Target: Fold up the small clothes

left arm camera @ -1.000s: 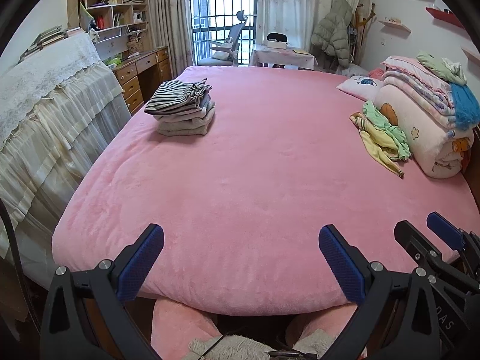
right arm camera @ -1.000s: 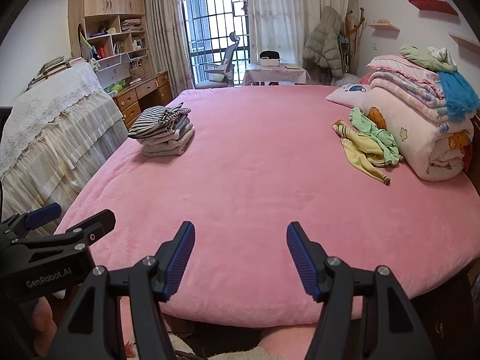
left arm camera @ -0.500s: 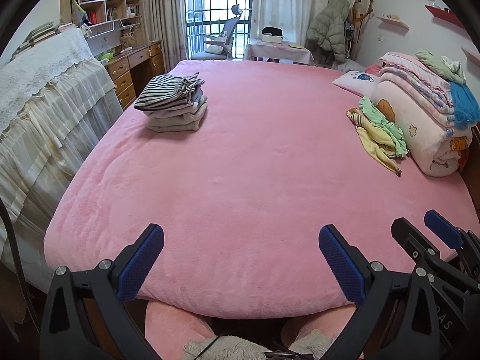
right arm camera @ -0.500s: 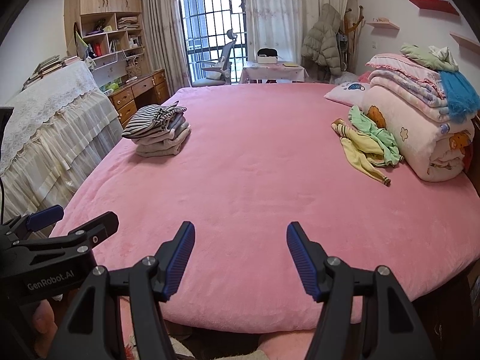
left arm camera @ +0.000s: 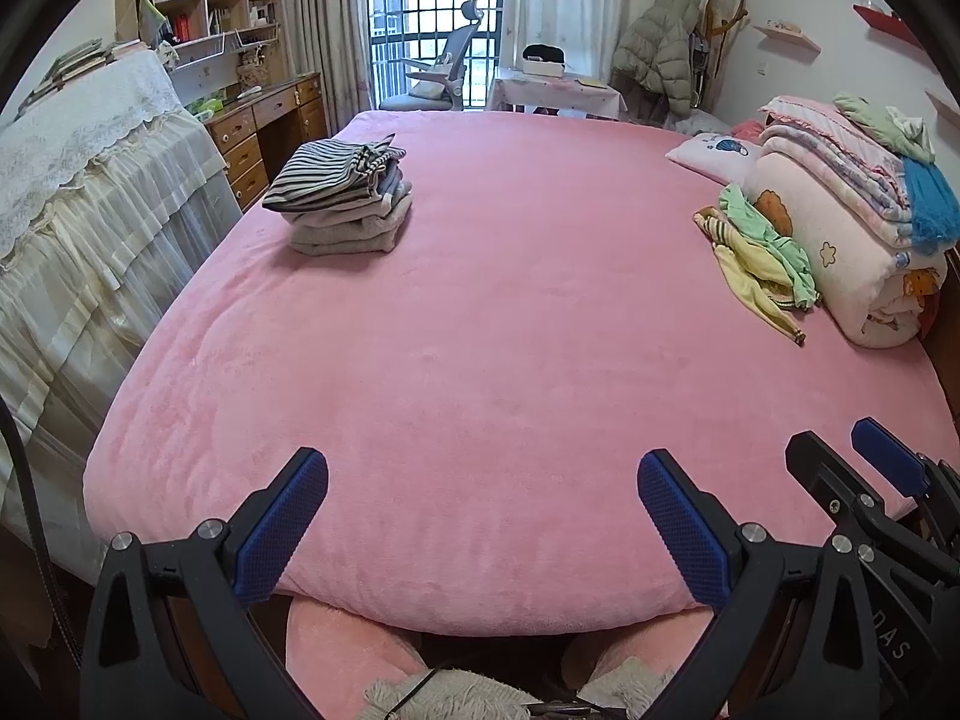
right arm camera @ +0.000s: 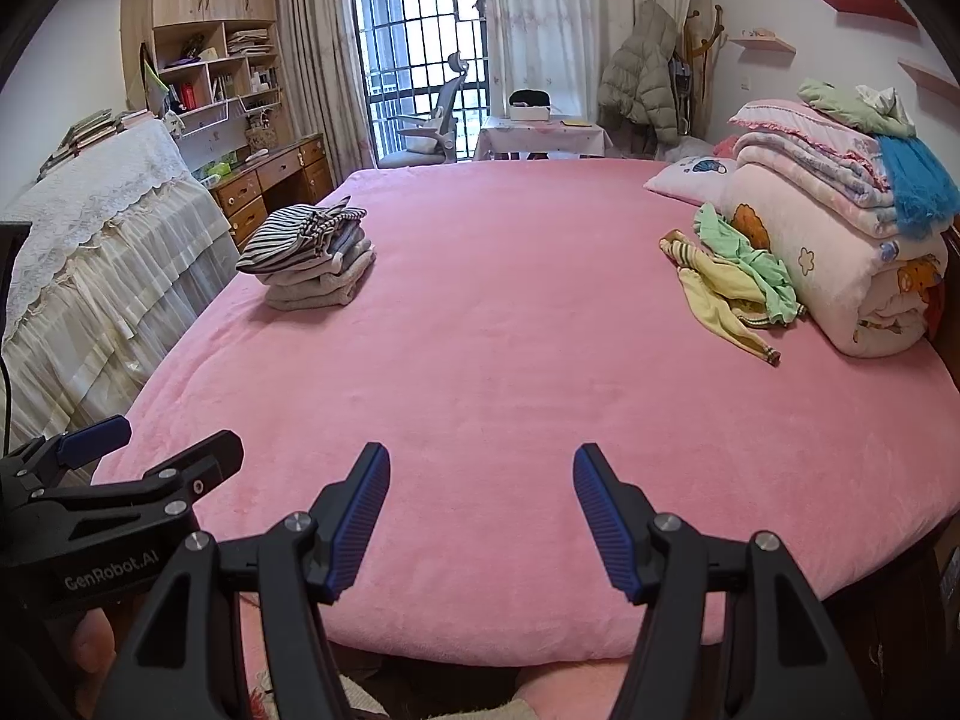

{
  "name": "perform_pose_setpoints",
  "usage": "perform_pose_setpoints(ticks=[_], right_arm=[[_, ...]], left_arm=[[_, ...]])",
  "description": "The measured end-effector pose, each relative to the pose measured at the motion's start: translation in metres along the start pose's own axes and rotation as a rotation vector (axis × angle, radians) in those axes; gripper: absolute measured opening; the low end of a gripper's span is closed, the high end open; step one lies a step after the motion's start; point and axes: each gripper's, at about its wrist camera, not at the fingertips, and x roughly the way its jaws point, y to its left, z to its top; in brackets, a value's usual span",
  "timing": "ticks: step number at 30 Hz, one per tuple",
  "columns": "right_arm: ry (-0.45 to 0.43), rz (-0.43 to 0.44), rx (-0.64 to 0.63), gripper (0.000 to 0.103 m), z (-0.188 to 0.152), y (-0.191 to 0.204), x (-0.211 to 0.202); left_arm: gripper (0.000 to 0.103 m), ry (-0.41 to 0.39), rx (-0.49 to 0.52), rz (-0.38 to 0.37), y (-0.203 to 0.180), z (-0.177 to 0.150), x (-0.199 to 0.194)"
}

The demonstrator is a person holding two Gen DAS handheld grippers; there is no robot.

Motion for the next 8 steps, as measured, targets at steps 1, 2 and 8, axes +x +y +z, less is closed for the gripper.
perform_pose_setpoints(ticks=[1,2,8], right_arm=[[0.002,-0.001,0.002,0.064,-0.0001,-0.0008,0.0008],[0.002,-0.001,0.003,0.064,0.0005,-0.0021,0.0015],[0.002,-0.005,0.003,0.064,0.0004,0.0003,0.0016]], left_arm=[[0.103,0.000,-0.001,0.000,0.0001,-0.0002,0.0002],[0.103,-0.001,-0.003,0.001,0.0000,-0.0002,0.0003],[0.103,-0.005,0.005,0.002,-0.0019,-0.0005,0.0001]])
